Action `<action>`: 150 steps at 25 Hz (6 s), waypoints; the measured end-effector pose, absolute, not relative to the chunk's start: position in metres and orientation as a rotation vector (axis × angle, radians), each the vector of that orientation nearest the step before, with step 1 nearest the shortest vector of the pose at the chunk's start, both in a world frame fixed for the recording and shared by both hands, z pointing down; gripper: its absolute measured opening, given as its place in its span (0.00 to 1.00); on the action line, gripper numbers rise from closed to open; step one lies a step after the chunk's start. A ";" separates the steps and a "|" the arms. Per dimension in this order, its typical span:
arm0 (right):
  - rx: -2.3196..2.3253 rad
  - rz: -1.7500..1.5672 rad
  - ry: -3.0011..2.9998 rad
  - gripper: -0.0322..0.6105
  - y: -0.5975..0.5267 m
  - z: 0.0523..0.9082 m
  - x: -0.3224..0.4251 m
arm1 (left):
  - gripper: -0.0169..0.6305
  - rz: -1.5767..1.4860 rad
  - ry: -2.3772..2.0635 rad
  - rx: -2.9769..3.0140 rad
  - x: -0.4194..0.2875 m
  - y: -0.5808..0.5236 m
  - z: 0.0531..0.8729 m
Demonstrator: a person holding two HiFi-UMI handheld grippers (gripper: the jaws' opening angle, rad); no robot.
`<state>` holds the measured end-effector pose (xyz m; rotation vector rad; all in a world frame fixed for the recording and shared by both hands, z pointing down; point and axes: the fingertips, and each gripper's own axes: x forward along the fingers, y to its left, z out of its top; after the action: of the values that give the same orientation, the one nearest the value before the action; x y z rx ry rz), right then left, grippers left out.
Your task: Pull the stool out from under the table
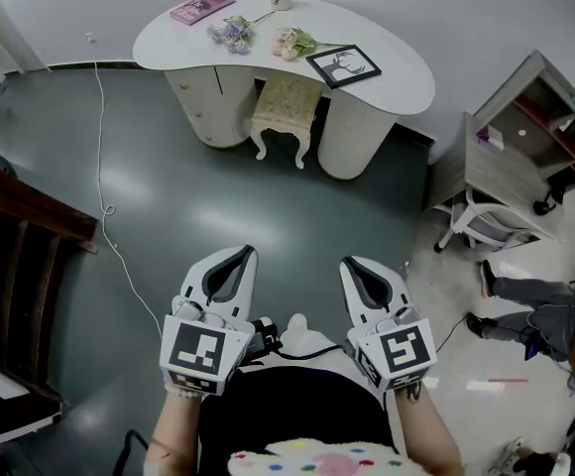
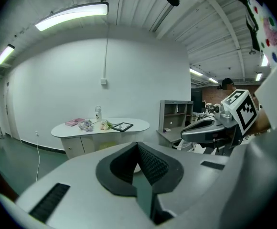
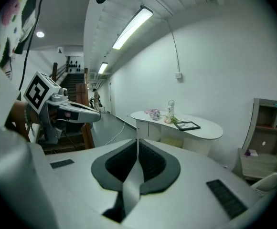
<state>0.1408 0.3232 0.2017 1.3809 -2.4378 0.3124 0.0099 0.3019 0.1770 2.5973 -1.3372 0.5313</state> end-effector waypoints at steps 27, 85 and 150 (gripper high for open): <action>1.497 0.258 -2.445 0.11 0.326 0.194 0.192 | 0.05 0.457 -1.548 2.574 0.019 0.314 0.162; 1.634 0.372 -2.252 0.11 0.030 0.209 0.084 | 0.05 0.500 -1.204 2.657 -0.066 -0.012 0.201; 1.160 0.658 -2.156 0.11 -0.131 0.550 0.115 | 0.05 0.603 -1.382 2.279 -0.064 -0.151 0.513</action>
<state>0.1155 -0.1314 0.5499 1.1601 -2.1559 0.6584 -0.0639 -0.1510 0.5129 2.2785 -1.3818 0.6026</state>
